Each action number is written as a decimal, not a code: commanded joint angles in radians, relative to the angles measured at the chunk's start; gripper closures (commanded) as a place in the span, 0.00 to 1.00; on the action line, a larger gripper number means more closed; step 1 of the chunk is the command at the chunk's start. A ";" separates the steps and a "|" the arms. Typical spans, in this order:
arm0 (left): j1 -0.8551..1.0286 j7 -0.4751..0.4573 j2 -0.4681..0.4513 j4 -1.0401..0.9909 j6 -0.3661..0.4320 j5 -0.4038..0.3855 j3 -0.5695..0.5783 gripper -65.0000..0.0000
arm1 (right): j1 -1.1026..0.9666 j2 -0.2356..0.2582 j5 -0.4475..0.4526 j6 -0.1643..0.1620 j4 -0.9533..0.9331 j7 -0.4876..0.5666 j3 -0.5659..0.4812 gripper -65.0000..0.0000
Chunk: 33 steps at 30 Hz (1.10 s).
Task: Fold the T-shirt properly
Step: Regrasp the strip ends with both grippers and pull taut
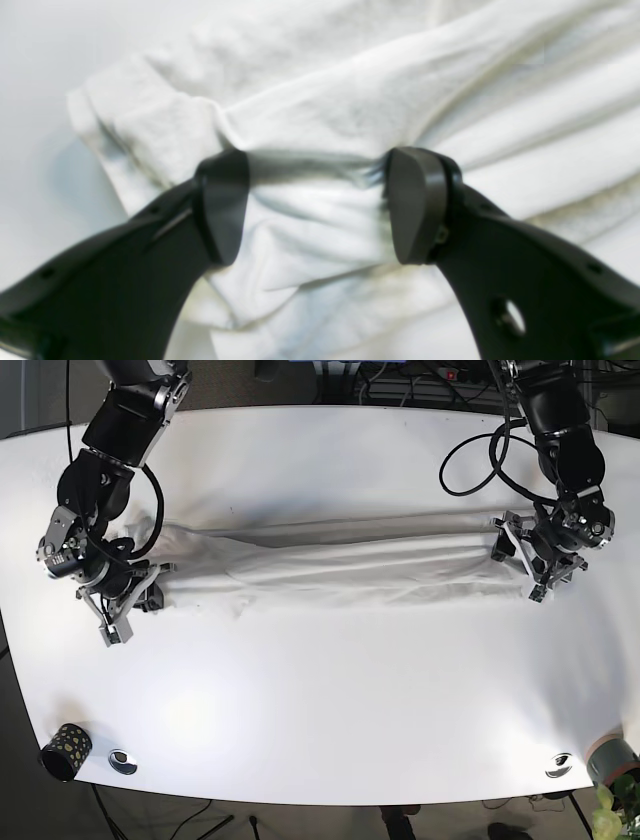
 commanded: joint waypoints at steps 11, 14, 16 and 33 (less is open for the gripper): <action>-0.005 0.042 -0.015 0.015 0.007 0.049 -0.005 0.39 | -0.043 0.047 0.006 -0.002 -0.082 0.201 0.007 0.22; -0.009 0.042 -0.012 0.017 0.007 0.043 -0.005 0.39 | -0.077 0.040 0.049 -0.002 0.024 0.132 0.007 0.24; -0.026 0.042 -0.012 0.020 0.007 0.043 -0.005 0.39 | -0.106 0.038 0.098 -0.002 0.102 0.079 0.007 0.26; -0.041 0.041 -0.012 0.044 0.007 0.043 -0.005 0.38 | -0.143 -0.046 0.011 -0.002 -0.052 0.167 -0.002 0.32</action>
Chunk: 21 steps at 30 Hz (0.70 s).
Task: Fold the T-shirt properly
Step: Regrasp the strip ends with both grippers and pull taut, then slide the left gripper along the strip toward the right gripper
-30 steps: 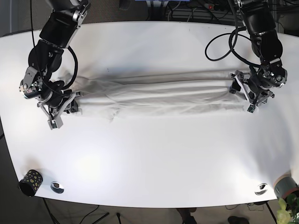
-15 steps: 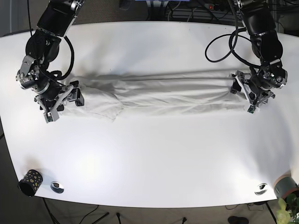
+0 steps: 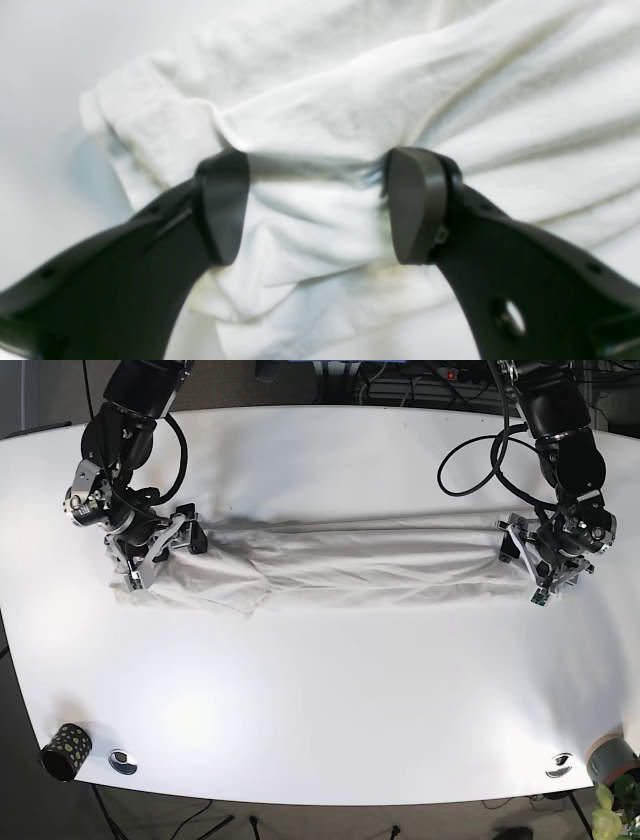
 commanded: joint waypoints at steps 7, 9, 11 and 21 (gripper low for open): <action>-0.041 0.021 -0.013 0.083 0.006 -0.084 -0.079 0.38 | 0.089 0.086 -0.040 0.004 -0.178 0.118 0.001 0.32; -0.053 0.095 -0.018 0.109 0.006 -0.173 -0.156 0.35 | 0.089 0.091 -0.040 0.004 -0.164 0.118 0.001 0.32; -0.079 0.162 -0.019 0.112 0.006 -0.252 -0.228 0.28 | 0.086 0.100 -0.040 0.004 -0.144 0.116 0.001 0.32; -0.121 0.256 -0.019 -0.032 0.006 -0.351 -0.375 0.16 | 0.084 0.078 -0.040 0.004 -0.130 0.115 0.001 0.32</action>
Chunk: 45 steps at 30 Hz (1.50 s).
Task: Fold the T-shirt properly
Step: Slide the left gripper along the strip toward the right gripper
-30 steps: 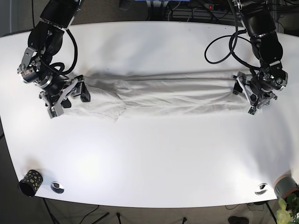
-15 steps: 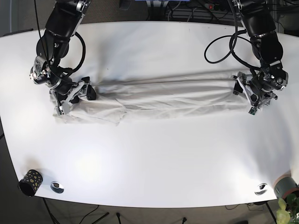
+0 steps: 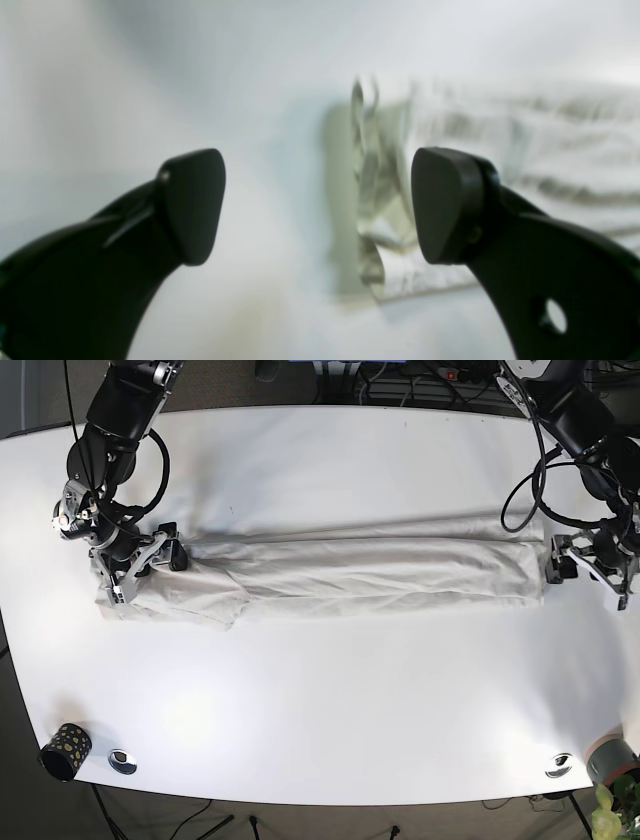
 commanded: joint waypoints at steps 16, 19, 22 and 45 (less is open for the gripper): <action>0.019 -0.018 -0.016 -0.270 -0.001 -0.199 0.103 0.18 | 0.018 -0.008 0.006 -0.001 0.023 0.008 0.002 0.32; 0.019 -0.018 -0.019 -0.268 -0.001 -0.231 0.125 0.31 | 0.018 -0.008 0.006 -0.001 0.023 0.008 0.002 0.32; 0.019 -0.023 -0.019 -0.274 -0.001 -0.253 0.120 0.57 | 0.018 -0.008 0.006 -0.001 0.023 0.008 0.002 0.32; 0.096 0.082 0.104 0.395 0.025 -0.254 0.361 0.93 | 0.016 -0.008 0.006 -0.001 0.027 0.008 0.005 0.40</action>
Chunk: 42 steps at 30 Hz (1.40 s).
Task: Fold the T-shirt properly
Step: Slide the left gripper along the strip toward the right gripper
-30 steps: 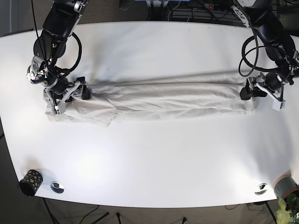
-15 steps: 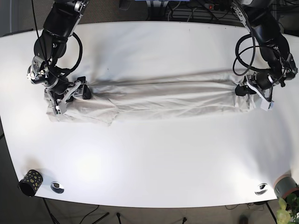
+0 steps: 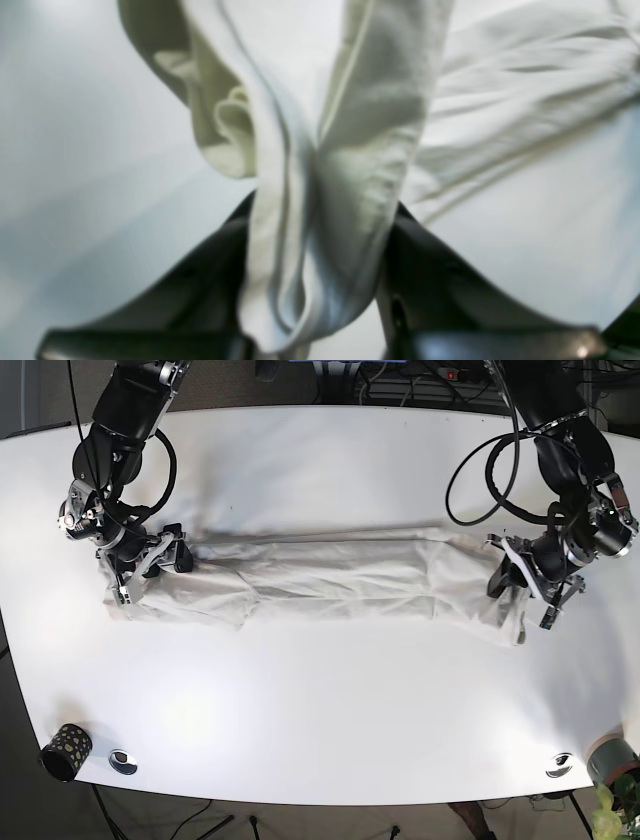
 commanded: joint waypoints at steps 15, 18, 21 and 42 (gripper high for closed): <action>-0.184 -0.037 0.272 -0.196 0.014 0.238 0.278 0.92 | 0.036 -0.026 0.002 -0.001 0.088 -0.041 0.000 0.40; -0.215 -0.037 0.287 -0.251 0.014 0.270 0.278 0.91 | 0.050 -0.026 0.002 -0.001 0.088 -0.066 0.000 0.40; -0.231 -0.037 0.287 -0.299 0.014 0.290 0.280 0.85 | 0.053 -0.027 0.004 -0.001 0.088 -0.072 0.000 0.40; -0.238 -0.052 0.287 -0.294 0.128 0.282 0.603 0.36 | 0.053 -0.026 0.004 -0.001 0.088 -0.090 0.000 0.40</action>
